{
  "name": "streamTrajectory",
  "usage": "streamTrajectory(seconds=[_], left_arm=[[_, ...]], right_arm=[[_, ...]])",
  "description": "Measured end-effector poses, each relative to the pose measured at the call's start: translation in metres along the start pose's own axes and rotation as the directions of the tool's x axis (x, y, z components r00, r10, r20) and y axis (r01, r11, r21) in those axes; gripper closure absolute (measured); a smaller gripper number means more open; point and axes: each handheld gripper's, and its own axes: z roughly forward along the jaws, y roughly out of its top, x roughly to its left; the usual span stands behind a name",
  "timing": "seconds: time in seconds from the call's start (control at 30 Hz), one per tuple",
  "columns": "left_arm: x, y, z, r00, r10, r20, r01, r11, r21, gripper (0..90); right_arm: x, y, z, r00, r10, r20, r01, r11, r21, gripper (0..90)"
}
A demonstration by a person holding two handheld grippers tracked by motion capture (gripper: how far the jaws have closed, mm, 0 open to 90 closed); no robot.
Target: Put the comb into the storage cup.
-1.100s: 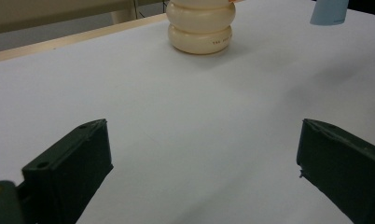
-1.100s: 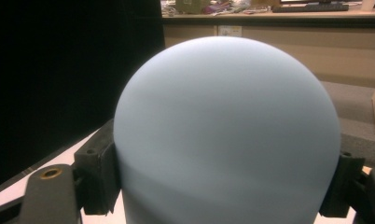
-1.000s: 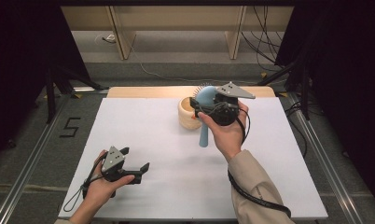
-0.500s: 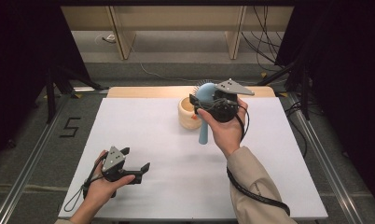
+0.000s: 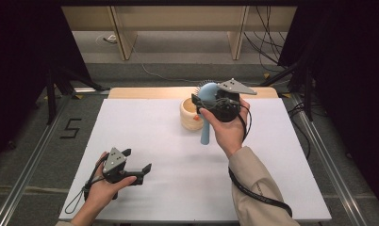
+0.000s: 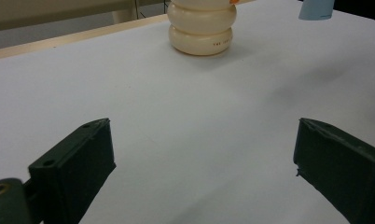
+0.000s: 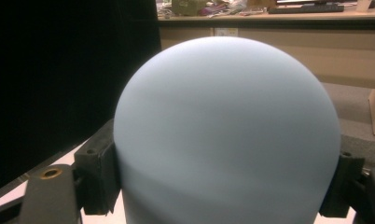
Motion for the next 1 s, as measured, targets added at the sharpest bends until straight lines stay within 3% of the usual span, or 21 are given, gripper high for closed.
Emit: streamTrajectory(seconds=[1.0], left_arm=[[0.000,0.000,0.000,1.0000,-0.008,0.003,0.008,1.0000,0.001,4.7]], right_arm=[[-0.005,0.009,0.015,0.9998,0.009,0.020,-0.009,1.000,-0.008,21.3]])
